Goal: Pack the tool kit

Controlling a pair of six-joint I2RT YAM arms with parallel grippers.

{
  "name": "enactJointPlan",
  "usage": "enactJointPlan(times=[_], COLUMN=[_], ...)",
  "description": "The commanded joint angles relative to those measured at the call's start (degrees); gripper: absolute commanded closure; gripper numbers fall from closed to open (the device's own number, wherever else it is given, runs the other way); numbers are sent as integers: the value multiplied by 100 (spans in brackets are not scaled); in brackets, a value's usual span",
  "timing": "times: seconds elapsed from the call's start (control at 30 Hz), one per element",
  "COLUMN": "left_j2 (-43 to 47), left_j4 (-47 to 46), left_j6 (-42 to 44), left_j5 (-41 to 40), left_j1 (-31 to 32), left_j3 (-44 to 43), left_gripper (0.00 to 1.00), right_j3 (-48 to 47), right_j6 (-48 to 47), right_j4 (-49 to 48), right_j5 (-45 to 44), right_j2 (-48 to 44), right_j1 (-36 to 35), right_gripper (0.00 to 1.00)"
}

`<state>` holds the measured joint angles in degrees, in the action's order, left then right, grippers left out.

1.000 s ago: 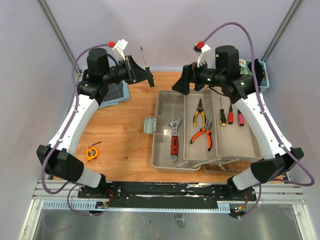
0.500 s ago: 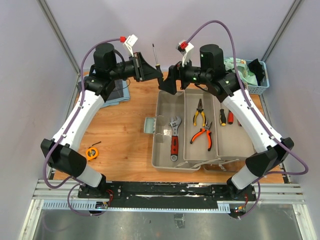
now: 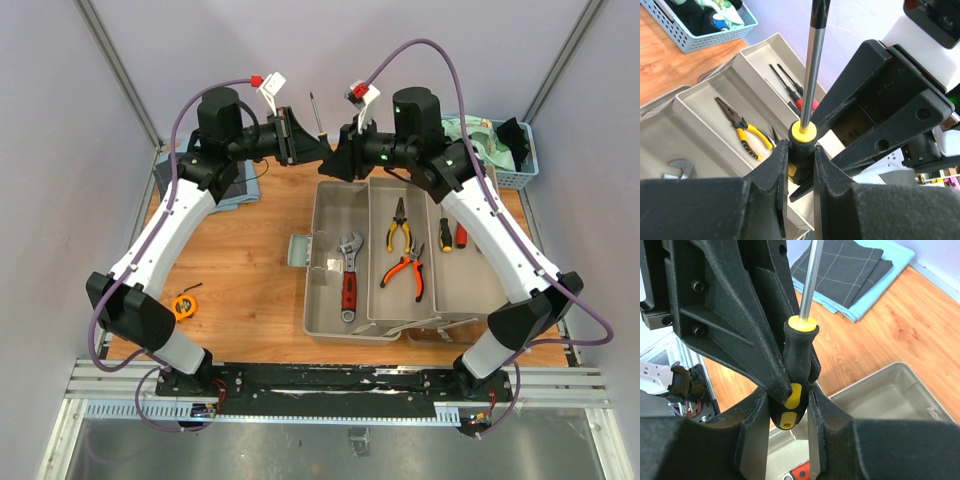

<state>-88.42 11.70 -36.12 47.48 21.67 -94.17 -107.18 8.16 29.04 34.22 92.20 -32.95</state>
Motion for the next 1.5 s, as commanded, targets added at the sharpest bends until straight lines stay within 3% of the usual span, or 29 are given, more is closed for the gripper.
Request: enactJointPlan(times=[0.0,0.07,0.1,0.17,0.2,0.23,0.33,0.5,0.57,0.7,0.8,1.13,1.47], left_j2=[76,80,90,118,154,196,345,709,900,1319,1694,2329,2370], left_j4=[-212,-221,-221,-121,-10,83,210,590,1025,2249,2656,3240,3598], left_j6=[-26,-28,-27,83,215,340,429,726,1291,3060,3490,3725,3873], left_j5=[5,-53,-93,-269,-437,-610,-794,-785,-856,-1590,-1901,-2519,-3647], left_j1=[66,66,65,59,59,29,-302,-1464,-2030,-2576,-2870,-3160,-3219], left_j3=[-171,-173,-180,-206,-234,-248,-143,337,545,946,1451,2350,2380], left_gripper=[100,98,83,23,4,1,1,1,1,1,1,1,1], right_j3=[-55,-11,16,37,32,18,-17,-43,0,29,300,1666,1762], right_j6=[-64,-61,-65,-88,-134,-176,-314,-505,-603,-1057,-1254,-973,-970], right_j4=[41,41,47,91,142,217,465,1175,1568,2497,2925,3042,3646], right_j5=[108,82,51,-74,-152,-240,-468,-981,-1318,-1919,-2198,-2839,-3067], right_j2=[-25,-56,-73,-129,-158,-179,-309,-701,-937,-1302,-1525,-2115,-1736], right_j1=[-83,-80,-83,-84,-81,-68,49,815,1308,2169,2529,3156,3424], right_gripper=[99,99,99,99,99,99,99,99,99,99,99,99,99])
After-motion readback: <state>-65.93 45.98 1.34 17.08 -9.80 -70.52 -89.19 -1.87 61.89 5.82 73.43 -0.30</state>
